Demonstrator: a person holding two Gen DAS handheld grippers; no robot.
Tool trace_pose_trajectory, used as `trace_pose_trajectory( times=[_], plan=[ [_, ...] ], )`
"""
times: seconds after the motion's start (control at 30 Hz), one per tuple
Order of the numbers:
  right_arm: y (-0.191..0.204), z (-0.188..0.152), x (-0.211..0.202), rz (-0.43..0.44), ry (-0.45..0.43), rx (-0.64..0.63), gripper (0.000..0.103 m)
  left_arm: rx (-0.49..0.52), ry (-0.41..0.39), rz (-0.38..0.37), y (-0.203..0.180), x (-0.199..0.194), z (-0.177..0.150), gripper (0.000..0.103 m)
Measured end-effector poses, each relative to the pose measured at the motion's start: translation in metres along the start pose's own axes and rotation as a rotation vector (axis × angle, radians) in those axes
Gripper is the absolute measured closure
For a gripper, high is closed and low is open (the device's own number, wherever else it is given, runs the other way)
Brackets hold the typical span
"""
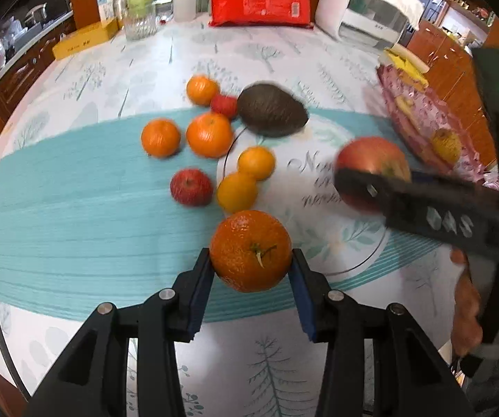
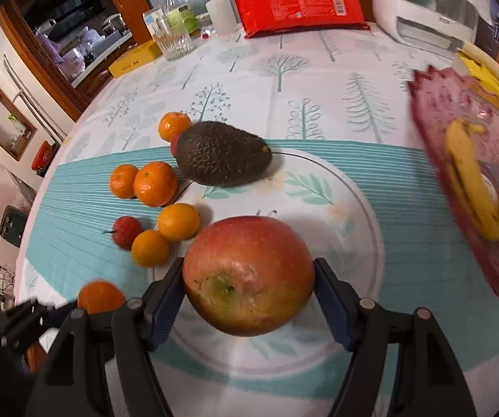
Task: Organize fruits
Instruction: 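Carry the tangerine with the left tool while the right tool carries the apple into the bowl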
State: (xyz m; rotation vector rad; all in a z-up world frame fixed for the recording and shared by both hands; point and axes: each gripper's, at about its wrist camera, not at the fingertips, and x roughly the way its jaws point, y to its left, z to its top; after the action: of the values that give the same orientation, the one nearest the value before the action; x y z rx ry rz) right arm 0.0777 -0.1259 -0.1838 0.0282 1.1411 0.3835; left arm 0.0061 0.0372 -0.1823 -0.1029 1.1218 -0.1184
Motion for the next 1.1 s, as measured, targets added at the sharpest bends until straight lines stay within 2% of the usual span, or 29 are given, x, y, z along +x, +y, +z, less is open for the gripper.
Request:
trace_pose_trajectory(
  times=[0.27, 0.47, 0.63, 0.8, 0.9, 1.1],
  plan=[
    [-0.036, 0.0, -0.089, -0.04, -0.139, 0.042, 0.031, 0.079, -0.089, -0.059, -0.052, -0.038, 0.049, 0.061],
    [-0.084, 0.004, -0.156, -0.112, -0.263, 0.103, 0.031, 0.139, -0.183, -0.136, -0.113, -0.068, 0.092, 0.061],
    [-0.129, 0.006, -0.199, -0.168, -0.33, 0.14, 0.031, 0.164, -0.214, -0.175, -0.157, -0.078, 0.118, 0.061],
    [-0.172, 0.018, -0.22, -0.228, -0.358, 0.141, 0.031, 0.193, -0.223, -0.17, -0.196, -0.069, 0.143, 0.061],
    [-0.192, 0.029, -0.222, -0.25, -0.363, 0.132, 0.031, 0.178, -0.222, -0.176, -0.212, -0.062, 0.158, 0.061],
    [-0.236, 0.062, -0.197, -0.243, -0.323, 0.126, 0.031, 0.17, -0.194, -0.144, -0.24, -0.035, 0.178, 0.061]
  ],
)
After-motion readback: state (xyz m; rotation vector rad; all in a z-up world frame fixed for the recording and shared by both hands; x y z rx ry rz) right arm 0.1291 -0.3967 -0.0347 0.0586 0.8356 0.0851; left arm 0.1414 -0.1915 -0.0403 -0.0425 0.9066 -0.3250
